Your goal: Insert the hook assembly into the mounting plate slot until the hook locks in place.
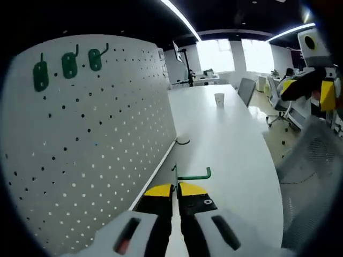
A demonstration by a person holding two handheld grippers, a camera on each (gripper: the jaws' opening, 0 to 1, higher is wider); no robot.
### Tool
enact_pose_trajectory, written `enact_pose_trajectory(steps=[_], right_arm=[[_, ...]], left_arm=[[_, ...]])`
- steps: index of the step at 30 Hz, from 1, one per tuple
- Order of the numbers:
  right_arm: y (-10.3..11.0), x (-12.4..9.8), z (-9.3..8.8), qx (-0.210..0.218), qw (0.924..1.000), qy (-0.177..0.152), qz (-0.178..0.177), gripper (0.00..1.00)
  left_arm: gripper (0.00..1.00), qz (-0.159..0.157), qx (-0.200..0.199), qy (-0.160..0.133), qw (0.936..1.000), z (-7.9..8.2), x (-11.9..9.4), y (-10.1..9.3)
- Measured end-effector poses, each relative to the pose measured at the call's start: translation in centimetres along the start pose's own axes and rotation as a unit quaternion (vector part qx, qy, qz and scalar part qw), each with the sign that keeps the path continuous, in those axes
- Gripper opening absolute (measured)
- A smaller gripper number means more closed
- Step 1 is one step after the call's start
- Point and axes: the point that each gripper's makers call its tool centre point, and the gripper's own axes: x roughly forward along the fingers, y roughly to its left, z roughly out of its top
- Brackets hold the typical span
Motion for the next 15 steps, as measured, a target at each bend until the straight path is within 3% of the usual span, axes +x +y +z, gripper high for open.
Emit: enact_pose_trajectory(steps=[10, 15], right_arm=[[1.9, 1.1, 1.1, -0.018, 0.9989, -0.004, 0.042, 0.39], [2.7, 1.3, 1.8, -0.023, 0.9981, -0.010, 0.056, 0.39]], left_arm=[[0.03, 0.038, -0.029, -0.040, 0.9981, 1.4, -4.2, -0.2], [0.03, 0.069, -0.062, -0.077, 0.9927, 2.7, -6.6, 0.1]])
